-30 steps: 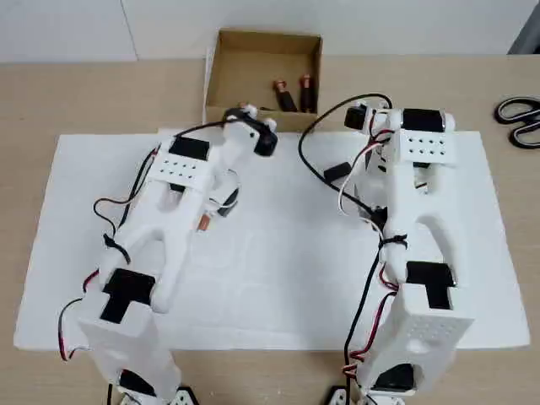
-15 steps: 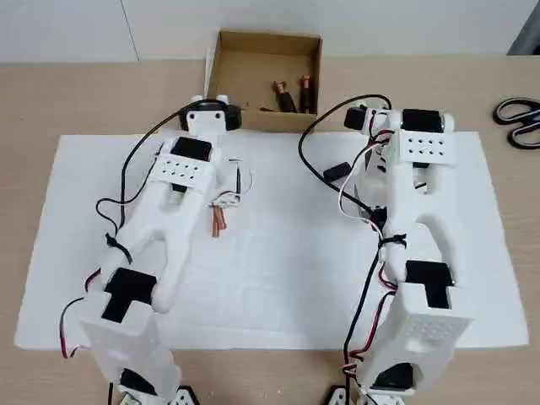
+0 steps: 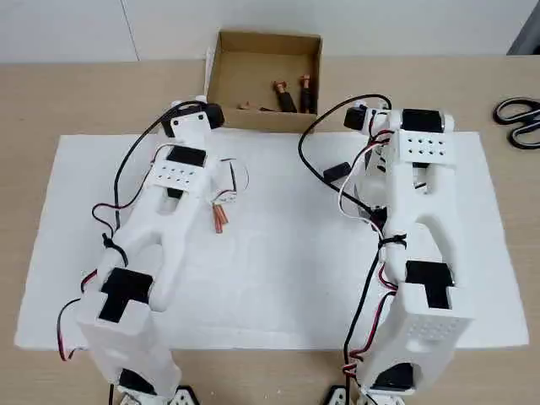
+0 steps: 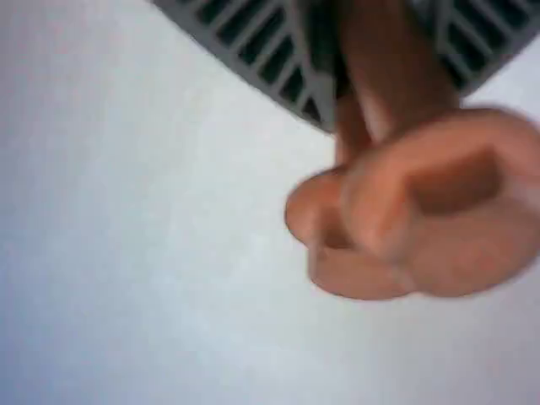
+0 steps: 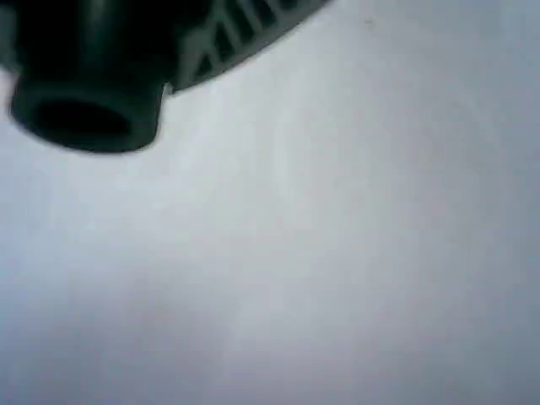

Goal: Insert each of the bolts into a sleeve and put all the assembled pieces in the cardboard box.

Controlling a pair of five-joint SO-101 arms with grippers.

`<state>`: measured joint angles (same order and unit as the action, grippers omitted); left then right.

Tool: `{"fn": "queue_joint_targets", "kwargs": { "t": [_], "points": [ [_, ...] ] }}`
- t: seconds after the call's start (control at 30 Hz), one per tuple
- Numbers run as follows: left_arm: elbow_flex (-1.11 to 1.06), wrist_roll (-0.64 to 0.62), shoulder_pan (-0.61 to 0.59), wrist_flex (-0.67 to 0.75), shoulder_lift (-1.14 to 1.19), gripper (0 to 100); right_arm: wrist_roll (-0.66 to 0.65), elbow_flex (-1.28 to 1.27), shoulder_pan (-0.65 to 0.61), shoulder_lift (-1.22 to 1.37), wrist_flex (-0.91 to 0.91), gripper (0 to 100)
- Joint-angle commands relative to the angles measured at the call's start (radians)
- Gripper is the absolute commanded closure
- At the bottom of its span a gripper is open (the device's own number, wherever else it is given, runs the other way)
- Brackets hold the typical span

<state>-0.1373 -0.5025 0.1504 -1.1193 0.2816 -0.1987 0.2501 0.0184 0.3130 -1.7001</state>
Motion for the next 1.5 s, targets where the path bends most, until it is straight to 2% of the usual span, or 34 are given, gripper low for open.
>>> {"fn": "queue_joint_targets", "kwargs": {
  "t": [0.0,0.1,0.23,0.33,0.67,0.93,1.2,1.47],
  "points": [
    [-0.010,0.018,-0.003,0.031,-0.014,99,-0.005,0.003,-0.007,-0.076,-0.018,99.5],
    [-0.013,0.060,-0.003,0.026,-0.014,98,-0.005,0.003,-0.008,-0.076,-0.018,99.5],
    [-0.010,0.068,-0.003,-0.002,-0.017,90,-0.005,0.003,-0.008,-0.076,-0.018,99.5],
    [-0.010,0.069,-0.003,-0.002,-0.020,89,-0.005,0.003,-0.008,-0.076,-0.018,99.5],
    [-0.012,0.069,-0.003,0.003,-0.015,89,-0.005,0.003,-0.008,-0.076,-0.018,99.5],
    [-0.012,0.069,-0.005,0.005,-0.015,99,-0.005,0.002,-0.008,-0.076,-0.018,99.5],
    [-0.002,0.071,-0.005,-0.002,-0.026,99,-0.005,0.002,-0.008,-0.076,-0.018,99.5],
    [0.124,0.176,-0.012,-0.183,-0.026,99,-0.005,0.002,-0.008,-0.076,-0.018,99.5]
  ]
}}
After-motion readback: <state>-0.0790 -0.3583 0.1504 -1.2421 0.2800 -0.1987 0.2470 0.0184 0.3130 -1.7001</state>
